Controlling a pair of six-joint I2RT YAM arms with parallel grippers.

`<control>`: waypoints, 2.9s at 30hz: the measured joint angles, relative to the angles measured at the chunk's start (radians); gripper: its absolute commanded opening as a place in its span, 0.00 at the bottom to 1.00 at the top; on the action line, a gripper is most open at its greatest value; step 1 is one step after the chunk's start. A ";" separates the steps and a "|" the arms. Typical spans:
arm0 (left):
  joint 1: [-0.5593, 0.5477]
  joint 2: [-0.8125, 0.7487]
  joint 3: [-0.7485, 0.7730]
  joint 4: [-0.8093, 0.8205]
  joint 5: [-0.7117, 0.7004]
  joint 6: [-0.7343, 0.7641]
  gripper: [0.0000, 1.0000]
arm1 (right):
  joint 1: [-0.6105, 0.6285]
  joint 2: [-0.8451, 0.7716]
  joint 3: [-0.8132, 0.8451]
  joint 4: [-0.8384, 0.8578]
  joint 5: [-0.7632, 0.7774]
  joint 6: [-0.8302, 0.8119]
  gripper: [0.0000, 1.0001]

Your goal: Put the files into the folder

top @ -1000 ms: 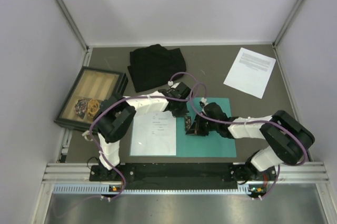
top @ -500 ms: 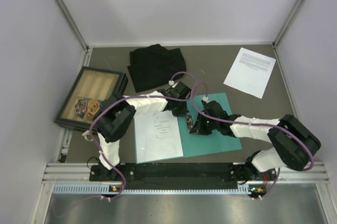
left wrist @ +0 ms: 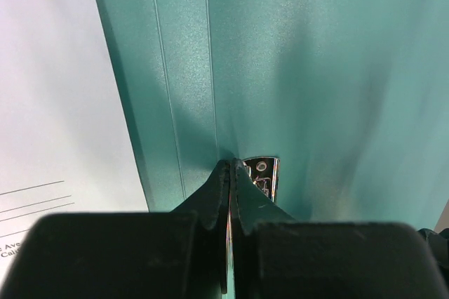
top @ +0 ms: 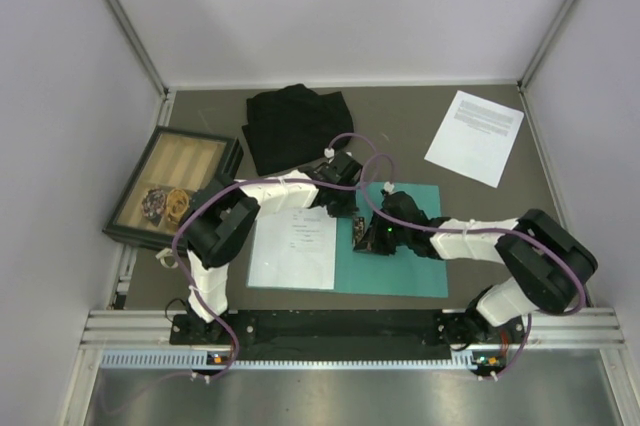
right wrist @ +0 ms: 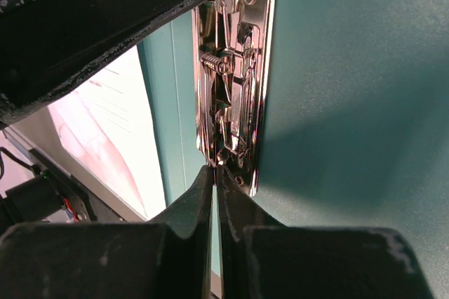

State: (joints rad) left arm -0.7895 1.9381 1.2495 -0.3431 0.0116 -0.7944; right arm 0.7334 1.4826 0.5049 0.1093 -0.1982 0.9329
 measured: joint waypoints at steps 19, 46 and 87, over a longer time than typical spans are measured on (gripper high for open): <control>0.006 0.002 -0.003 0.024 0.024 0.038 0.00 | -0.059 -0.074 0.045 -0.164 -0.011 -0.058 0.00; 0.043 0.009 -0.018 0.074 0.102 0.089 0.00 | -0.164 -0.031 -0.047 0.027 -0.163 0.059 0.00; -0.034 0.019 0.046 -0.055 -0.085 -0.139 0.26 | -0.128 -0.053 0.053 -0.195 -0.077 0.011 0.00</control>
State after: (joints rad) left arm -0.8230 1.9568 1.2953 -0.3977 -0.0738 -0.9333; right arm 0.6056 1.4292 0.5575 -0.0856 -0.2752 0.9436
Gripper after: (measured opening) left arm 0.248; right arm 0.006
